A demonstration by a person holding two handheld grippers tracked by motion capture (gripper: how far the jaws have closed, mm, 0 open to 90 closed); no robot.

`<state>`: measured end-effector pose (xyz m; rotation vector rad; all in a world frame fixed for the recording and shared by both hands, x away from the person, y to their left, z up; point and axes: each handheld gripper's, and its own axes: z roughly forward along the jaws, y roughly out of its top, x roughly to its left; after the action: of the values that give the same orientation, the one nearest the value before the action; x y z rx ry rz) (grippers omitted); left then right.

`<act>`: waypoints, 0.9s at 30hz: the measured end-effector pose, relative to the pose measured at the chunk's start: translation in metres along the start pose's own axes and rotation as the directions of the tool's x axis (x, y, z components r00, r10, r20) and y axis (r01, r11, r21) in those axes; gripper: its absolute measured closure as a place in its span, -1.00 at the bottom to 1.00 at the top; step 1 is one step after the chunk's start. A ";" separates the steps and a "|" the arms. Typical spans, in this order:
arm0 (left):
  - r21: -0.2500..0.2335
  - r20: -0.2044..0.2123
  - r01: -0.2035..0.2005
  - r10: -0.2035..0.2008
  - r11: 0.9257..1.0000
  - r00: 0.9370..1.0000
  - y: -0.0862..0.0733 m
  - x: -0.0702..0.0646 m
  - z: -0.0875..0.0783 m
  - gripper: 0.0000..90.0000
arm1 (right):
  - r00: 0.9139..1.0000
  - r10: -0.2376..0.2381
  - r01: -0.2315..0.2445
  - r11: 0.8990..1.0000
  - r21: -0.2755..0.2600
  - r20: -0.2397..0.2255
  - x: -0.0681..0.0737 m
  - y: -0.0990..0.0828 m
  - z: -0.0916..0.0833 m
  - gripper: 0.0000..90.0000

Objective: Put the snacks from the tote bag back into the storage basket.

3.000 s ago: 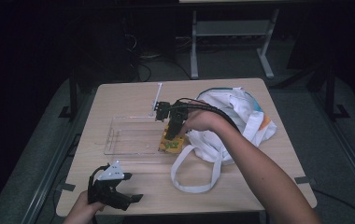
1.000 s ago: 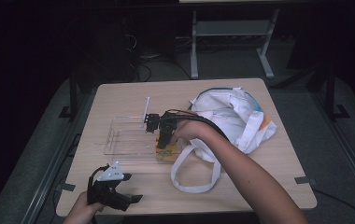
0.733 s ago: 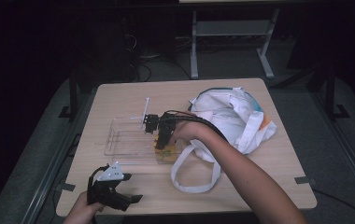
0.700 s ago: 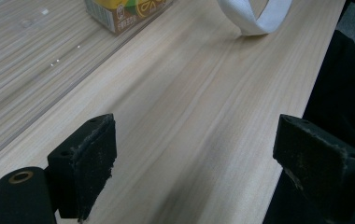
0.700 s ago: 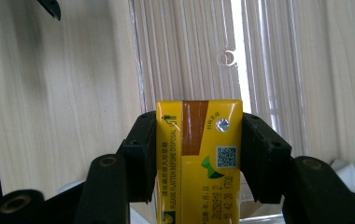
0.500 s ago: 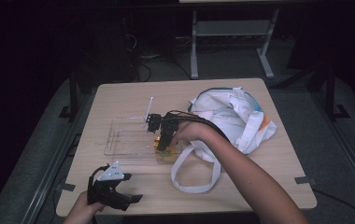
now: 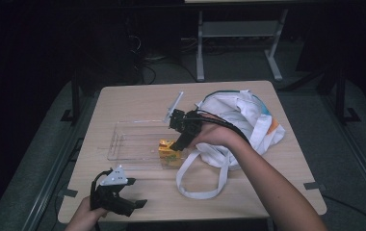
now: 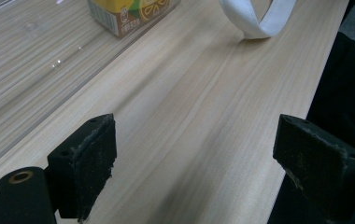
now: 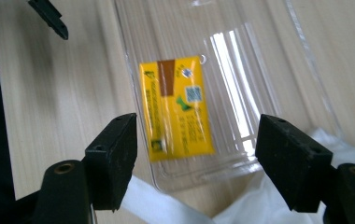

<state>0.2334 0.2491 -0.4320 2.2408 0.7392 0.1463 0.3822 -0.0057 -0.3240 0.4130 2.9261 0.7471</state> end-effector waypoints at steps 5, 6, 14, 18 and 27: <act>-0.004 0.000 -0.006 0.006 1.000 1.000 -0.001 0.000 -0.001 -0.71 | 0.999 0.024 -0.023 0.999 -0.042 0.028 -0.003 -0.017 -0.014 -0.36; -0.006 -0.001 -0.006 0.006 1.000 1.000 -0.001 0.000 -0.001 -0.71 | 0.999 0.033 -0.031 0.998 -0.052 0.036 -0.003 -0.020 -0.016 -0.36; -0.007 -0.001 -0.001 0.001 1.000 1.000 -0.001 0.000 -0.001 -0.71 | 0.994 0.092 -0.086 0.990 -0.108 0.057 -0.006 -0.047 -0.032 -0.37; -0.004 -0.001 -0.005 0.005 1.000 1.000 -0.001 0.001 -0.001 -0.71 | 0.991 0.115 -0.103 0.984 -0.147 0.071 -0.006 -0.063 -0.037 -0.37; -0.004 -0.008 -0.011 0.011 1.000 1.000 -0.001 0.002 -0.003 -0.71 | 0.975 0.203 -0.181 0.961 -0.211 0.089 -0.004 -0.102 -0.050 -0.37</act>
<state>0.2333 0.2523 -0.4303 2.2421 0.7306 0.1619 0.3541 -0.1153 -0.3292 0.7007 2.7001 1.0014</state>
